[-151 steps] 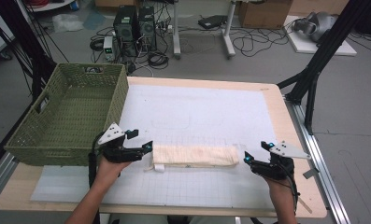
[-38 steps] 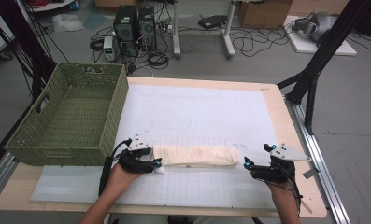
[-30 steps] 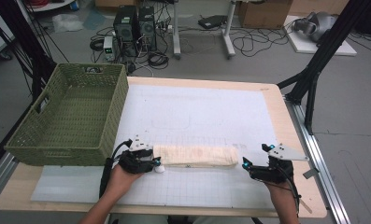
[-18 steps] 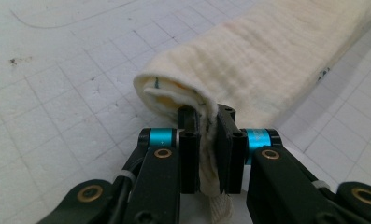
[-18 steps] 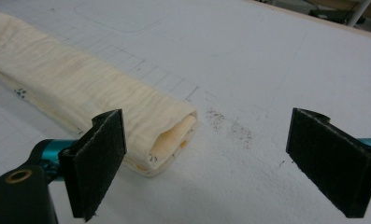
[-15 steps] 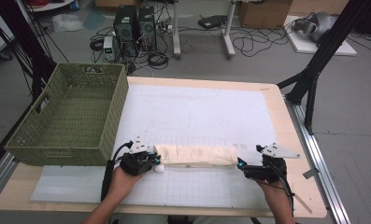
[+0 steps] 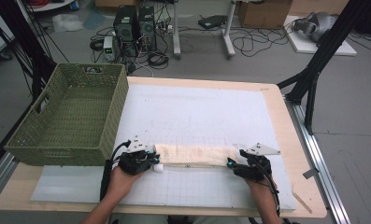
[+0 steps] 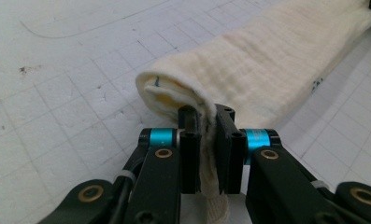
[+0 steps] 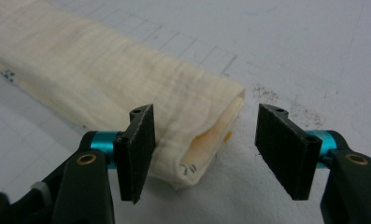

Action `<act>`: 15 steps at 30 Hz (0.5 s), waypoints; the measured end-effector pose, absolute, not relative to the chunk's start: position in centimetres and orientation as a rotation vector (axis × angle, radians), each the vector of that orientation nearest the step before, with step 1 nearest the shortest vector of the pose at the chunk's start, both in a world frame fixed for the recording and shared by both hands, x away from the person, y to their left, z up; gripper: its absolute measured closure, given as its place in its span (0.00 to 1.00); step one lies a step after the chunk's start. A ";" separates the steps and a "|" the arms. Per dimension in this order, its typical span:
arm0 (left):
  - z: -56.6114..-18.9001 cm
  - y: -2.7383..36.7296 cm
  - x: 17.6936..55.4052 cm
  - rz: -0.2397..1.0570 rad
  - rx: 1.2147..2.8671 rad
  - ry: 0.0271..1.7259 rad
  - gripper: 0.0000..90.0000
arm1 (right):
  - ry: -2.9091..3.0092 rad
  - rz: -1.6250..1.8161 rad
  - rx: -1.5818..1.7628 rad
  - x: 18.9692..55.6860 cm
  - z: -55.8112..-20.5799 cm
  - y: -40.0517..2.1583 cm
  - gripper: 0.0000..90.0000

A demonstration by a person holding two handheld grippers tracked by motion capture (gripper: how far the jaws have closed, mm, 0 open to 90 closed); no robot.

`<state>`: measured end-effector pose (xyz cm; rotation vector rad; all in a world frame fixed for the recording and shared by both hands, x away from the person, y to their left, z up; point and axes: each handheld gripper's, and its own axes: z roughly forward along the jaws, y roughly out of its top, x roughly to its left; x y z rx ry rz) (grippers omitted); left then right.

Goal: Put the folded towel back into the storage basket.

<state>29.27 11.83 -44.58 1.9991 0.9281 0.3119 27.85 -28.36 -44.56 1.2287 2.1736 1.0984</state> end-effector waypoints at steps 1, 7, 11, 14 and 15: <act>-44.6 11.8 29.3 0.312 1.999 0.928 0.90 | 2.183 1.082 1.230 27.9 -44.7 -28.3 0.41; -44.6 11.8 29.3 0.315 1.999 0.926 0.90 | 2.219 1.054 1.231 27.8 -44.9 -28.1 0.49; -44.6 11.8 29.3 0.317 2.001 0.924 0.90 | 2.208 1.086 1.301 27.9 -45.1 -28.3 0.52; -44.7 11.9 29.4 0.317 2.005 0.924 0.90 | 2.219 1.106 1.317 27.8 -45.1 -28.1 0.63; -44.7 11.9 29.4 0.317 2.006 0.924 0.90 | 2.219 1.105 1.323 27.7 -45.0 -28.0 0.65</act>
